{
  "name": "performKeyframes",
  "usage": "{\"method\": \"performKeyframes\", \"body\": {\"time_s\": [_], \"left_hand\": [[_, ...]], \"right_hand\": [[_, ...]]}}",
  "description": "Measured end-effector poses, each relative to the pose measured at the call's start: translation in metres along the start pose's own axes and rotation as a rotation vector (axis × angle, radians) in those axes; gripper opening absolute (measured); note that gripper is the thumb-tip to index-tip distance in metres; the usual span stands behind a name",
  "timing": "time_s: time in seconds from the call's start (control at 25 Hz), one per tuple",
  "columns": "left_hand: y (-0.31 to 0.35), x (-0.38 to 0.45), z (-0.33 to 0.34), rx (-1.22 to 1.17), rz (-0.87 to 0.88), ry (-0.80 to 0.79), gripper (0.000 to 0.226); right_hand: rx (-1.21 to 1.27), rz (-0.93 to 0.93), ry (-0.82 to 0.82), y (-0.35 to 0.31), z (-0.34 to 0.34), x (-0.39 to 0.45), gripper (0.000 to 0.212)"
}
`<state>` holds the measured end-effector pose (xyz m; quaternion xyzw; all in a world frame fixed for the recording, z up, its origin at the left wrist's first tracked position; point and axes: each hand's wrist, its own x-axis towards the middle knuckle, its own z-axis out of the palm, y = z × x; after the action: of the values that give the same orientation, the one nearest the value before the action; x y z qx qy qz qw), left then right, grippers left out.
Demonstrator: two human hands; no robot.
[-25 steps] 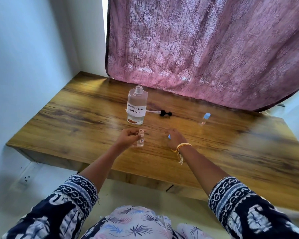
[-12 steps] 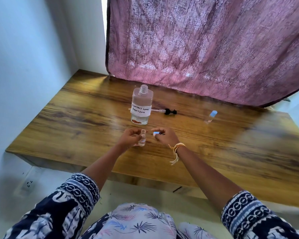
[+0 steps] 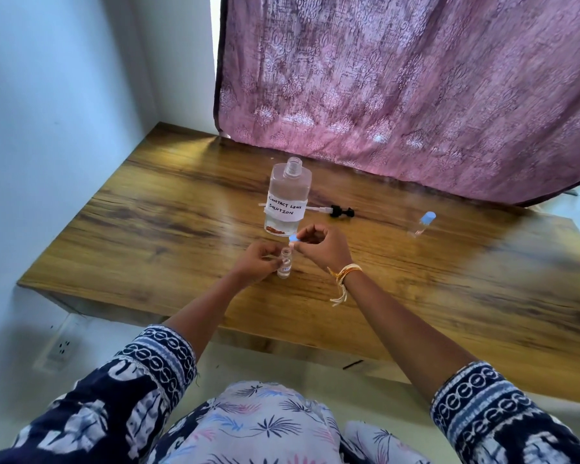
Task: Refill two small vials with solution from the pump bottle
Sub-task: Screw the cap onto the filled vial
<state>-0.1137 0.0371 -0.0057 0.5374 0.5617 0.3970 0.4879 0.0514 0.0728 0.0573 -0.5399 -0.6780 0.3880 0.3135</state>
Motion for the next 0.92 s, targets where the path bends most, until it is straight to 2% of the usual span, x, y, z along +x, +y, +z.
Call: {"method": "performKeyframes", "body": {"time_s": [0.24,0.44,0.6,0.68,0.8,0.92], "left_hand": [[-0.003,0.006,-0.004,0.016,-0.028,-0.053,0.025],[-0.005,0.009,-0.007,0.072,0.007,-0.077,0.013],[-0.006,0.011,-0.008,0.06,-0.009,-0.076,0.006],[-0.006,0.013,-0.008,0.047,-0.039,-0.081,0.003],[-0.005,0.012,-0.008,-0.011,-0.082,-0.09,0.012],[-0.005,0.011,-0.008,0.025,-0.073,-0.071,0.015]], "right_hand": [[-0.109,-0.09,-0.184,-0.007,-0.001,0.012,0.02],[-0.188,-0.149,-0.274,-0.008,0.0,0.019,0.037],[-0.334,-0.226,-0.348,-0.011,0.001,0.021,0.035],[-0.415,-0.236,-0.368,-0.014,0.0,0.023,0.032],[-0.58,-0.242,-0.36,-0.018,-0.002,0.027,0.024],[-0.776,-0.243,-0.315,-0.023,0.0,0.03,0.037]]}}
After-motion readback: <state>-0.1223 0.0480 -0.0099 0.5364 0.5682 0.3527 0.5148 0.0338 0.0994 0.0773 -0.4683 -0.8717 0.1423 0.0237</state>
